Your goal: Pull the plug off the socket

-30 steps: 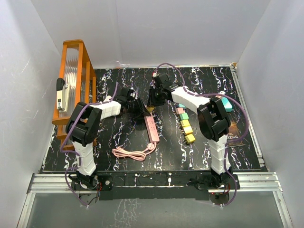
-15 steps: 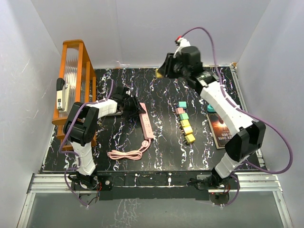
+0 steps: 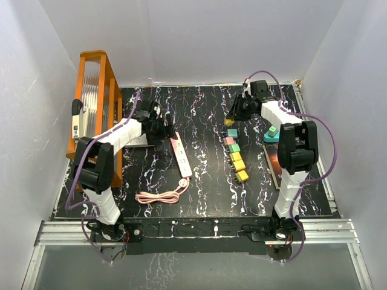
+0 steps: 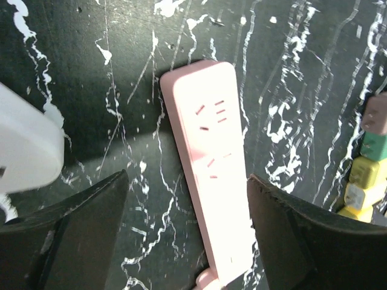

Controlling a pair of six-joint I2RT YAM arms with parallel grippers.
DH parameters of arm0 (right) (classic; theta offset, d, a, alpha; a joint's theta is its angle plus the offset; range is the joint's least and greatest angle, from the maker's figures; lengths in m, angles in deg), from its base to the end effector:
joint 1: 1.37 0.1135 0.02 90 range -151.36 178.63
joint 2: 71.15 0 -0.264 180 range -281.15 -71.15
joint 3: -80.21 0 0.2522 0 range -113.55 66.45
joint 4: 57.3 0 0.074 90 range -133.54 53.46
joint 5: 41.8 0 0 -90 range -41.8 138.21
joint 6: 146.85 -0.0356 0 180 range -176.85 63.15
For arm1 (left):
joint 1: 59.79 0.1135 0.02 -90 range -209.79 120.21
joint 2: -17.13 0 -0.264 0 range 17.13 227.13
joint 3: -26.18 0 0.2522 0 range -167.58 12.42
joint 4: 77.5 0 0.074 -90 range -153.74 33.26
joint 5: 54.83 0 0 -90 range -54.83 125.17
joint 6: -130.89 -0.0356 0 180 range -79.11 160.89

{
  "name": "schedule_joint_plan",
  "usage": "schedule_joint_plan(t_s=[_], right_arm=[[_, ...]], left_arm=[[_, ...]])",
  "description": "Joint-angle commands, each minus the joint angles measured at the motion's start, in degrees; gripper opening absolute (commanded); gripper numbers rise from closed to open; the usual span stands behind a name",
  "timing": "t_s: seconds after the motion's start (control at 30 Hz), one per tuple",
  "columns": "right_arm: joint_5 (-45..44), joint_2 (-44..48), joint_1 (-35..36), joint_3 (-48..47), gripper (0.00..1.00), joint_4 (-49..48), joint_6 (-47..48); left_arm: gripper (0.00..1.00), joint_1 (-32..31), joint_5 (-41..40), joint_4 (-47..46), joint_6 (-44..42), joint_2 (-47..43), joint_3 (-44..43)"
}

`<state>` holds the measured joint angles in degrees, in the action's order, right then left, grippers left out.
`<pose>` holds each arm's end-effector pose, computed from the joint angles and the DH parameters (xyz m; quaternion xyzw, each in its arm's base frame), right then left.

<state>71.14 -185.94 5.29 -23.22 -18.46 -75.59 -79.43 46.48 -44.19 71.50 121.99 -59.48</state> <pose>0.4417 0.0655 0.2215 0.0297 0.9235 0.2557 0.2843 0.3670 -0.1384 0.1993 -0.0586 0.9411 -0.2203 0.2499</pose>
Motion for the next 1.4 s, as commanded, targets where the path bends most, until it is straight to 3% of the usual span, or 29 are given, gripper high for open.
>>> schedule_joint_plan(t_s=[0.0, 0.13, 0.23, 0.43, 0.6, 0.77, 0.93, 1.13, 1.37], right_arm=[[7.08, -0.92, -2.91, -1.52, 0.02, -3.13, 1.3], [9.53, -3.5, -5.25, -1.78, 0.07, -1.43, 1.29], [8.91, -3.69, -6.19, -0.38, 0.25, -1.96, 1.45], [10.78, -6.05, -6.22, -1.27, 0.34, -0.09, 1.38], [8.67, -4.75, -6.22, -2.52, 0.52, 2.41, 2.04], [-1.95, 0.45, -6.22, -3.38, 0.7, 5.24, 2.61], [-20.74, 8.28, -9.71, -1.05, 0.94, 6.49, 0.68], [-33.36, 18.2, -15.86, 8.43, 0.98, 3.34, -6.65], [-34.17, 21.2, -21.0, 15.52, 0.98, 1.91, -11.09]], left_arm=[[0.8, 0.0, 3.56, 5.36, -4.79, -8.88, -4.04], [0.84, -0.17, 7.81, 6.29, -7.01, -13.31, -5.45], [0.85, -0.28, 10.3, 5.75, -7.67, -16.28, -4.79], [0.86, -0.28, 10.92, 5.31, -10.72, -18.71, -2.63], [0.86, -0.24, 11.1, 5.3, -12.41, -19.36, -0.95], [0.86, -0.22, 11.98, 4.12, -12.86, -20.59, 0.88], [0.86, -0.3, 12.51, 3.83, -13.18, -20.6, 2.33], [0.86, -0.22, 13.54, 3.5, -13.16, -21.31, 2.81], [0.87, -0.27, 14.29, 3.32, -13.07, -21.38, 3.25]])
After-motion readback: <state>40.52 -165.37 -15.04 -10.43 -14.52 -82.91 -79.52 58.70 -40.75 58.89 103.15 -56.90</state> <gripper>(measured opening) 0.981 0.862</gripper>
